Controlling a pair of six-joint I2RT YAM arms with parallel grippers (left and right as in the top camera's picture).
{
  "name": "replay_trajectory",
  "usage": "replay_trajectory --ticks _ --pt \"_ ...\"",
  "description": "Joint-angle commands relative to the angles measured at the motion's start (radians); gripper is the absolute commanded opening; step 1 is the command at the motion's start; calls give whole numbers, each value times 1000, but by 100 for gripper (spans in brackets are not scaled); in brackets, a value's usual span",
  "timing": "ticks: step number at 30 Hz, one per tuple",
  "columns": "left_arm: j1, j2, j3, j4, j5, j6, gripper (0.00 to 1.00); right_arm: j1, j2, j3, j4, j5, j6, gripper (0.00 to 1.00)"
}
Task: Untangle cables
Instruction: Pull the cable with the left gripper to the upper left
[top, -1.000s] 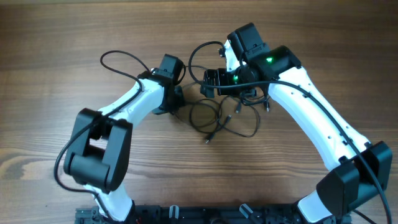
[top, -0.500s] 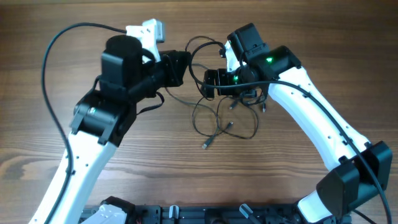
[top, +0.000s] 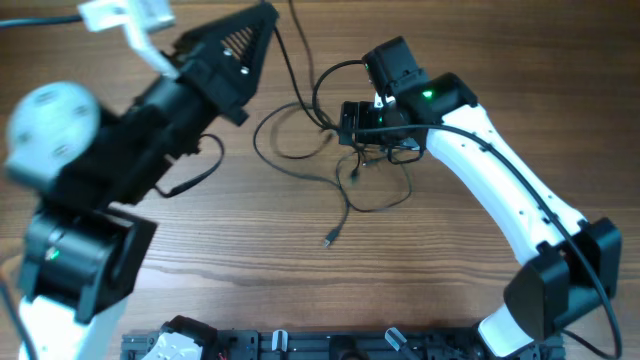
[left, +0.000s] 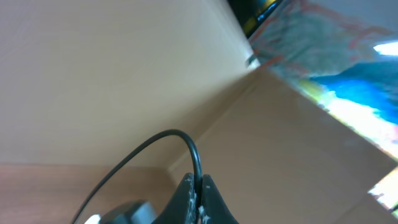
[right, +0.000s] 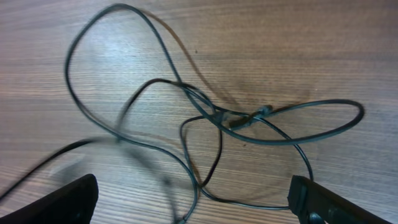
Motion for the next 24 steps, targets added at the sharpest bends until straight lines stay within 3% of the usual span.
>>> replay_trajectory --ticks 1,6,11,14,19,24 --pt "6 -19 105 6 12 -10 4 5 77 -12 10 11 43 100" --pt "6 -19 140 -1 -30 -9 4 5 199 -12 30 10 44 100" --pt "6 -15 140 -133 -339 83 4 -11 269 -12 17 9 70 100" --pt "6 8 140 -154 -375 140 4 -11 268 -12 21 8 70 100" --pt "8 106 140 -95 -490 256 4 -11 251 -10 19 -120 70 100" --pt "82 251 140 56 -505 306 4 -11 95 -10 10 -119 69 100"
